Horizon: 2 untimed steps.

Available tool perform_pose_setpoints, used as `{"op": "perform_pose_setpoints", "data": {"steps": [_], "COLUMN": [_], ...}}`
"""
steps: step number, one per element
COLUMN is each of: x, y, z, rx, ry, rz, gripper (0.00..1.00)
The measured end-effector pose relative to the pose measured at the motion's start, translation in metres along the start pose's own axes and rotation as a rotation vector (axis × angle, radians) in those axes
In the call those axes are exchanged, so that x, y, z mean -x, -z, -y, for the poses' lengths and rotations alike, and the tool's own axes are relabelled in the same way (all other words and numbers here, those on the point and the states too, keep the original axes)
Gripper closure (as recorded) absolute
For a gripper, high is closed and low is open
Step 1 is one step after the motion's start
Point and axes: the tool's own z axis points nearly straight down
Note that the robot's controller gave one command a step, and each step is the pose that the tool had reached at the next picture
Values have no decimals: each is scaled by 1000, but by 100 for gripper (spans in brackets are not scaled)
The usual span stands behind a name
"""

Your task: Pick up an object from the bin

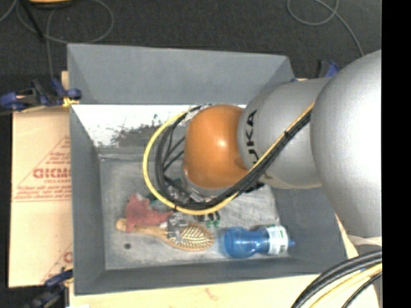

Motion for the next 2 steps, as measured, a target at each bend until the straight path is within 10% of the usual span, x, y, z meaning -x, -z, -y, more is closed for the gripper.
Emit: {"op": "perform_pose_setpoints", "data": {"steps": [2], "x": [3], "y": [121], "z": [-3], "rx": [0], "ry": [-16], "rz": [3], "gripper": [100]}}
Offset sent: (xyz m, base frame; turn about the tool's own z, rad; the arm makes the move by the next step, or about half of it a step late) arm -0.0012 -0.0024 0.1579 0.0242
